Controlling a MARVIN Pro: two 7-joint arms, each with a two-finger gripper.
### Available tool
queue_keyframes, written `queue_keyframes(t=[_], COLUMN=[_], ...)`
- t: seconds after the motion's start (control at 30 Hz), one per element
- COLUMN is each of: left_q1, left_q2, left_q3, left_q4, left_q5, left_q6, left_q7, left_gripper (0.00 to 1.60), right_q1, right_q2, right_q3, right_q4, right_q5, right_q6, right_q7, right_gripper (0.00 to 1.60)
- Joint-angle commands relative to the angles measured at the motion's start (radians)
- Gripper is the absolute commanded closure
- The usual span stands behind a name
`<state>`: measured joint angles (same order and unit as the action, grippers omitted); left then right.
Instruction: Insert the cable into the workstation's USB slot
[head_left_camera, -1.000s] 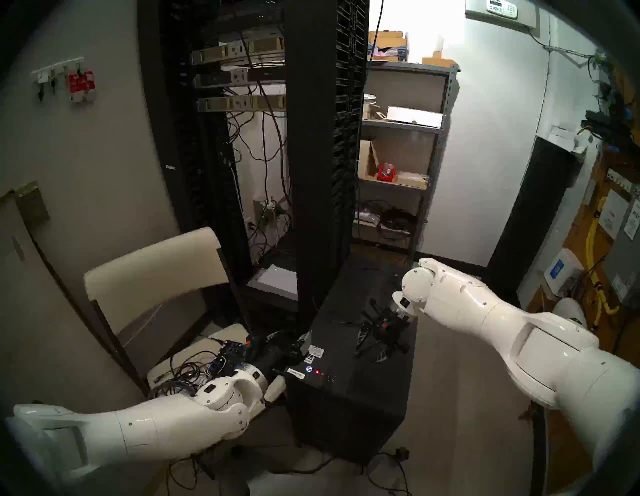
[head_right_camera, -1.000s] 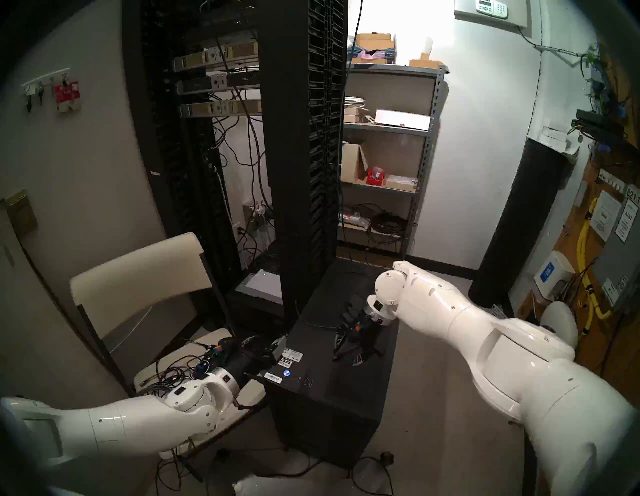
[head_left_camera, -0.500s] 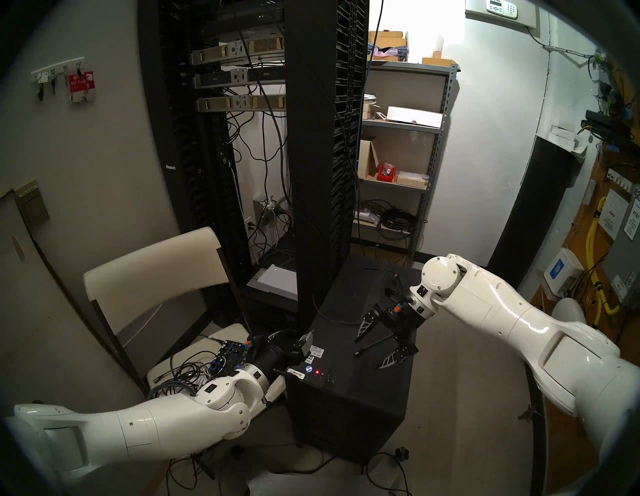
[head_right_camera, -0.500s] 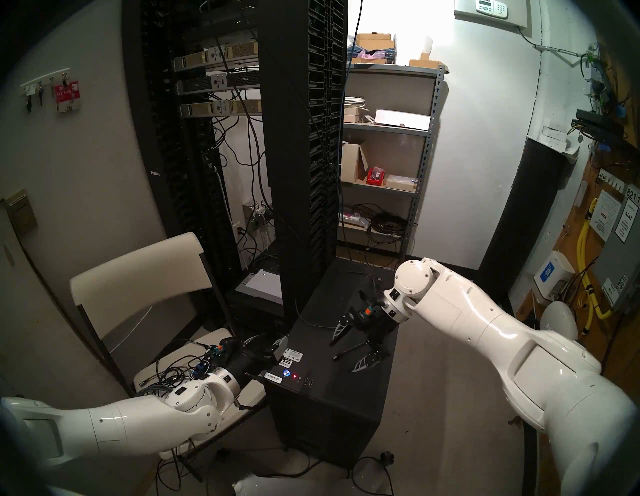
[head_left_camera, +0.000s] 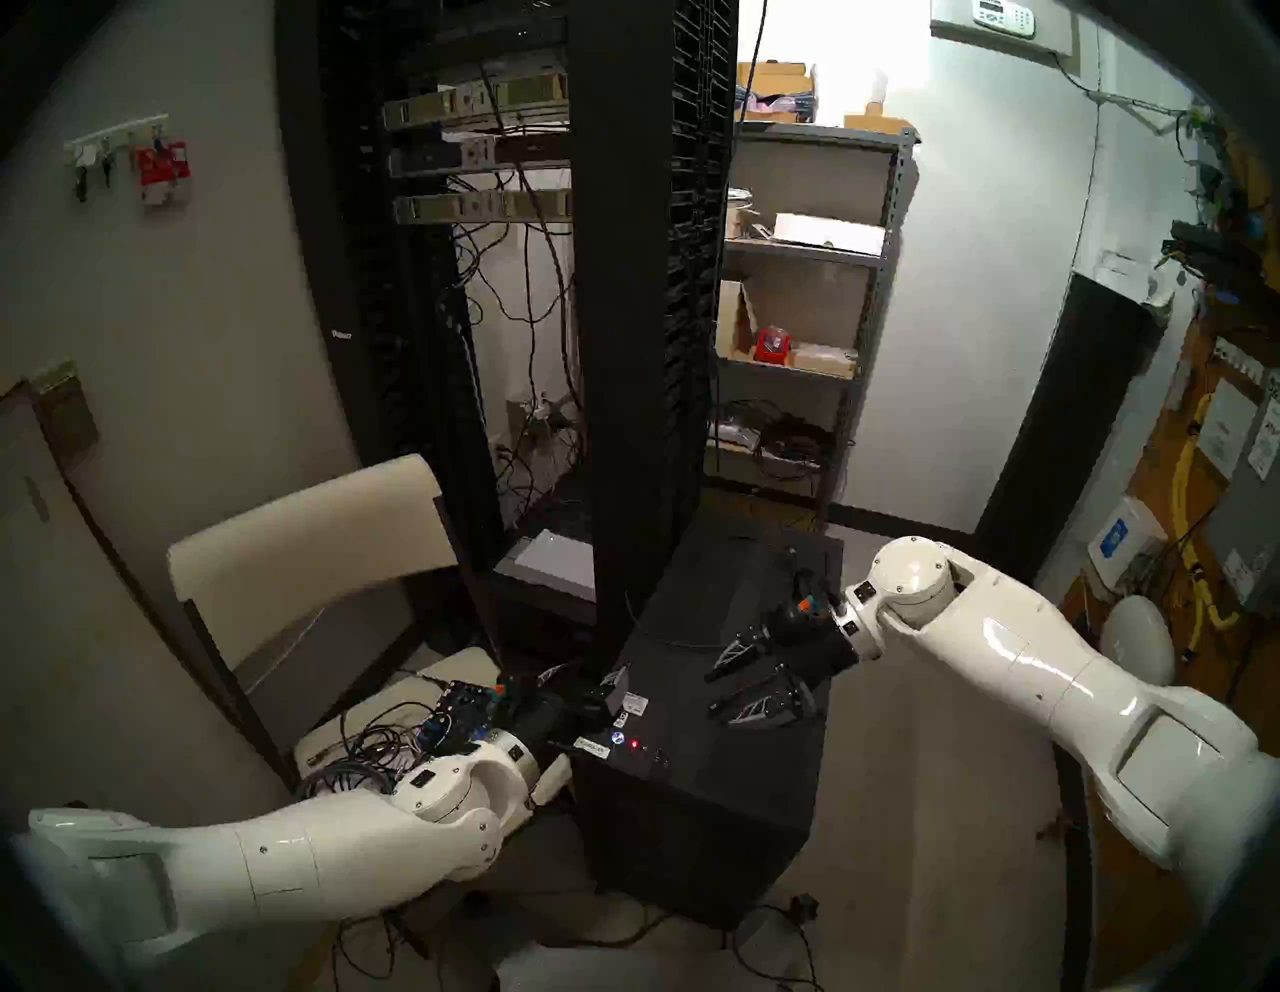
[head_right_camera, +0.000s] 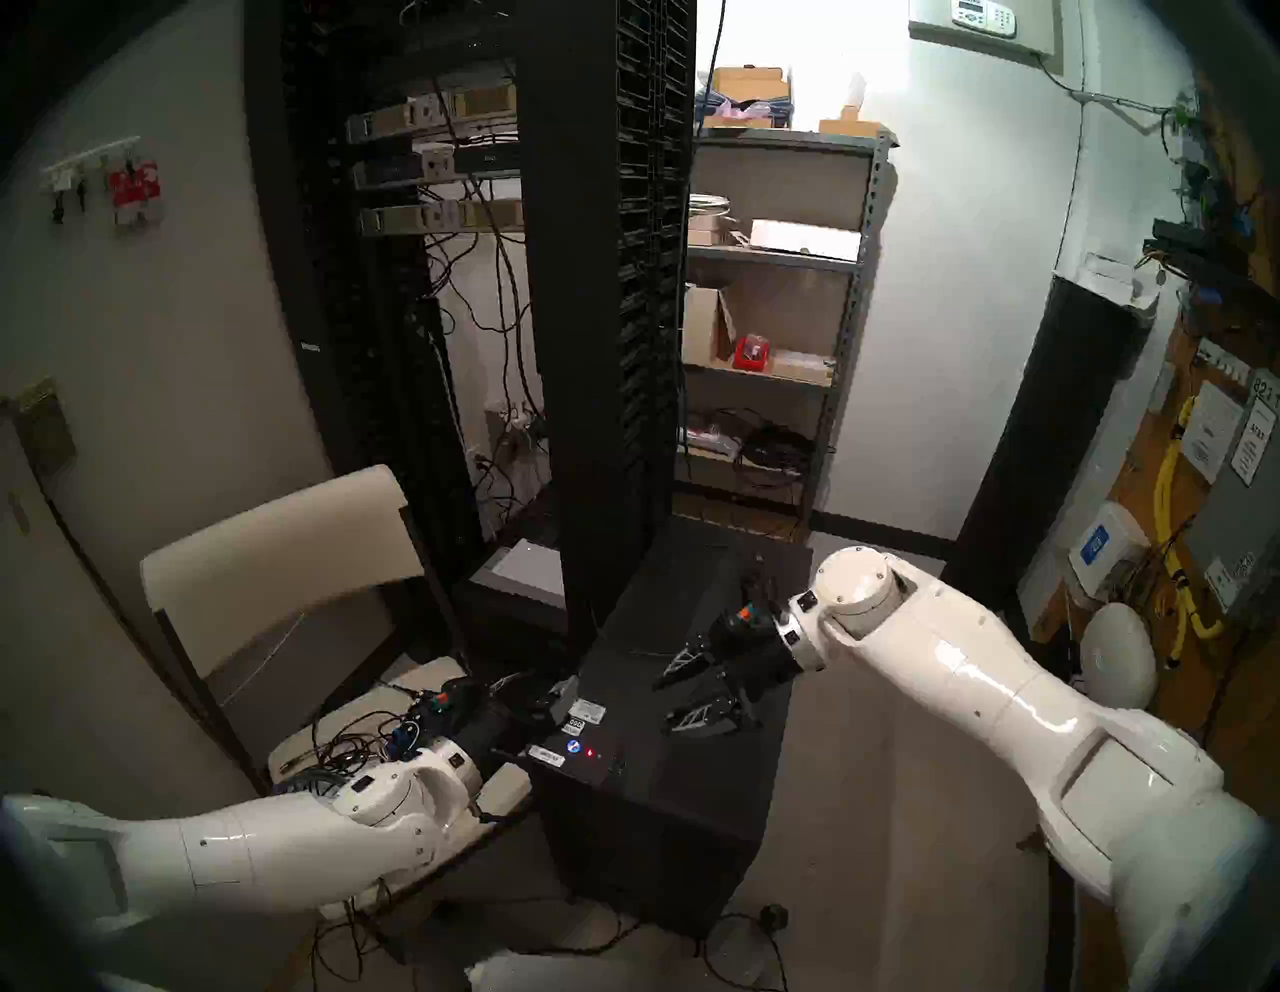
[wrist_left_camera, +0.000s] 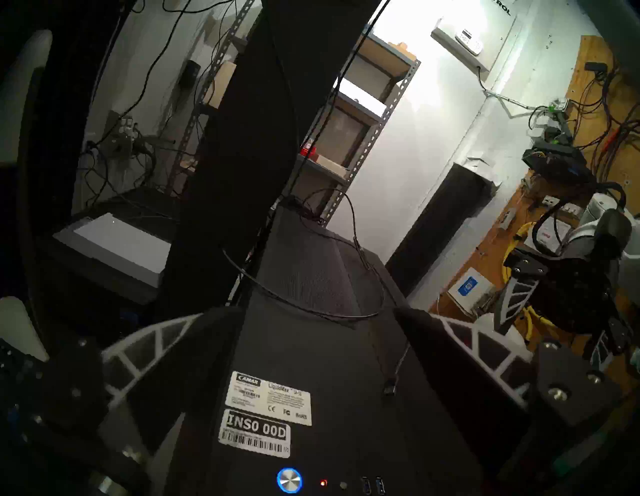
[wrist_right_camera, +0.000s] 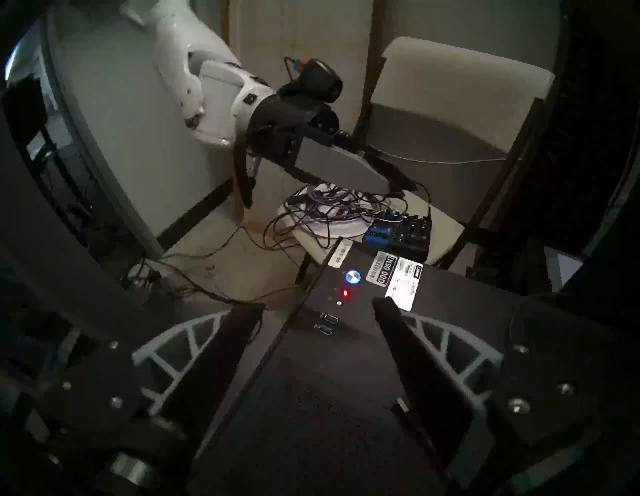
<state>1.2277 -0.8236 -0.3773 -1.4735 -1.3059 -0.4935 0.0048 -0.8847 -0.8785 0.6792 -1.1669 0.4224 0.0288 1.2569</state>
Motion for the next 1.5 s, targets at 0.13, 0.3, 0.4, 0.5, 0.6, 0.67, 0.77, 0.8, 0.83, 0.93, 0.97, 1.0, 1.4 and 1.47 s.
queue_keyframes(t=[0.13,0.3,0.4,0.5,0.6,0.67,0.77,0.8,0.83,0.93,0.97,1.0,1.4,1.47], left_q1=[-0.019,-0.038,-0.049,-0.060,-0.081,-0.085,-0.101,-0.105,-0.111,-0.131,-0.140,-0.147,-0.238,-0.246], left_q2=[0.004,0.005,0.006,0.008,0.015,0.016,0.020,0.019,0.015,0.001,-0.005,-0.010,-0.097,-0.104], left_q3=[-0.002,0.003,0.010,0.018,0.031,0.034,0.048,0.051,0.057,0.075,0.083,0.089,0.144,0.147], left_q4=[-0.003,0.002,0.004,0.005,-0.003,-0.005,-0.024,-0.034,-0.040,-0.053,-0.056,-0.061,-0.068,-0.065], left_q5=[0.006,0.023,0.048,0.073,0.116,0.124,0.147,0.154,0.172,0.214,0.233,0.248,0.420,0.434], left_q6=[0.012,0.035,0.048,0.057,0.083,0.089,0.128,0.134,0.137,0.164,0.173,0.184,0.332,0.343], left_q7=[-0.018,-0.038,-0.050,-0.062,-0.083,-0.086,-0.103,-0.106,-0.112,-0.112,-0.113,-0.113,-0.055,-0.048], left_gripper=[0.00,0.00,0.00,0.00,0.00,0.00,0.00,0.00,0.00,0.00,0.00,0.00,0.00,0.00], right_q1=[-0.092,-0.153,-0.186,-0.212,-0.263,-0.267,-0.316,-0.324,-0.334,-0.373,-0.379,-0.392,-0.558,-0.570], right_q2=[0.001,0.005,0.002,0.008,0.026,0.027,0.044,0.050,0.052,0.062,0.065,0.069,0.108,0.110], right_q3=[0.069,0.105,0.130,0.144,0.190,0.200,0.258,0.268,0.283,0.319,0.326,0.337,0.452,0.459], right_q4=[-0.044,-0.088,-0.095,-0.116,-0.151,-0.145,-0.191,-0.197,-0.196,-0.226,-0.232,-0.243,-0.349,-0.356], right_q5=[0.175,0.269,0.319,0.341,0.390,0.393,0.443,0.444,0.452,0.474,0.474,0.480,0.557,0.562], right_q6=[0.164,0.299,0.331,0.376,0.407,0.407,0.400,0.392,0.384,0.367,0.359,0.352,0.271,0.264], right_q7=[-0.132,-0.233,-0.286,-0.331,-0.420,-0.396,-0.508,-0.519,-0.515,-0.579,-0.590,-0.606,-0.743,-0.753], right_gripper=[0.50,0.40,0.42,0.41,0.38,0.38,0.32,0.28,0.28,0.26,0.25,0.24,0.13,0.12])
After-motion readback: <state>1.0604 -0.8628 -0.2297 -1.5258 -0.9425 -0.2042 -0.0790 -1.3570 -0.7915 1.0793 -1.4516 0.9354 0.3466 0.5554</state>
